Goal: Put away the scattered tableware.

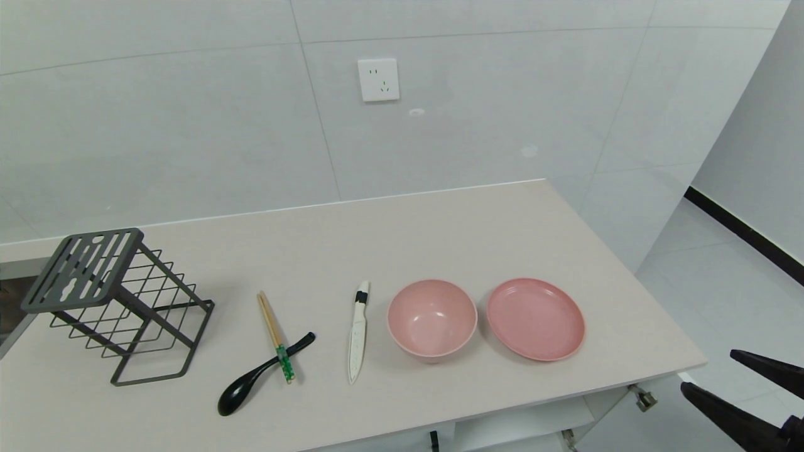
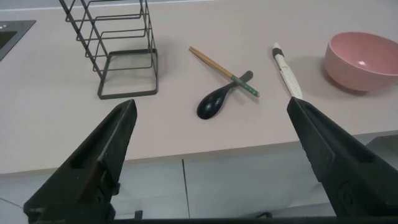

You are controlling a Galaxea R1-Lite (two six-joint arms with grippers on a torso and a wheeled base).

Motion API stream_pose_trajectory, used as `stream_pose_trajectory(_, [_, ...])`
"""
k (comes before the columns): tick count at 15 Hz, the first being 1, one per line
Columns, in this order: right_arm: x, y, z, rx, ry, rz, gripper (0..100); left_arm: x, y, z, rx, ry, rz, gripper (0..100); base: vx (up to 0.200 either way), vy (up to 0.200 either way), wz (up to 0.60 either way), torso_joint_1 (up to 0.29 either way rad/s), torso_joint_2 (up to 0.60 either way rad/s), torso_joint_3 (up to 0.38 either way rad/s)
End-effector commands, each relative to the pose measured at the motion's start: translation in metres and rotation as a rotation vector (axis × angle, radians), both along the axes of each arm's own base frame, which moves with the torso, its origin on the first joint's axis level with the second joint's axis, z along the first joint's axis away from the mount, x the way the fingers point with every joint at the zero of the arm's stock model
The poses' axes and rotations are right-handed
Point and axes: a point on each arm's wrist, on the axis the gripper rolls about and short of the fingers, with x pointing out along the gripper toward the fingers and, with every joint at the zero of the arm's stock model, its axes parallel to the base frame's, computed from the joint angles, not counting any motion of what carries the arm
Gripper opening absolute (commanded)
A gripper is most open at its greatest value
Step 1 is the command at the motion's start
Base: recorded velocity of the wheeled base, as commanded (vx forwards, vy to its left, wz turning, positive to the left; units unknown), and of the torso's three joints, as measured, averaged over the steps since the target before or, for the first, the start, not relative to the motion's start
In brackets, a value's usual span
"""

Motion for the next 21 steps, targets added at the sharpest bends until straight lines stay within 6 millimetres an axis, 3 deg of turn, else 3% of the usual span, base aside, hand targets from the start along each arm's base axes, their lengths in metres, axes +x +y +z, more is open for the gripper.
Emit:
stream_pose_trajectory(1, [0.017,0.003,-0.014,-0.036,0.113,0.026,100,0.0,0.0,0.0,0.0,0.001,0.0,100,0.0,0.0,0.0,0.0,0.0,0.0])
stream_pose_trajectory(4, [0.048,0.009,0.01,-0.032,0.039,0.09,100,0.0,0.0,0.0,0.0,0.001,0.0,100,0.0,0.0,0.0,0.0,0.0,0.0])
stream_pose_trajectory(6, [0.065,0.016,0.014,-0.067,0.021,0.151,100,0.0,0.0,0.0,0.0,0.001,0.001,100,0.0,0.0,0.0,0.0,0.0,0.0])
stream_pose_trajectory(9, [0.077,0.028,0.01,-0.081,0.047,0.216,100,0.0,0.0,0.0,0.0,0.001,0.0,100,0.0,0.0,0.0,0.0,0.0,0.0])
stream_pose_trajectory(13, [0.088,0.03,0.008,-0.143,0.036,0.207,100,0.0,0.0,0.0,-0.001,0.001,0.0,100,0.0,0.0,0.0,0.0,0.0,0.0])
stream_pose_trajectory(17, [0.116,0.033,0.015,-0.141,-0.008,0.155,100,0.0,0.0,0.0,-0.001,0.001,0.0,100,0.0,0.0,0.0,0.0,0.0,0.0])
stream_pose_trajectory(21, [0.142,0.03,-0.007,-0.164,0.038,0.133,100,0.0,0.0,0.0,-0.001,0.001,0.0,100,0.0,0.0,0.0,0.0,0.0,0.0])
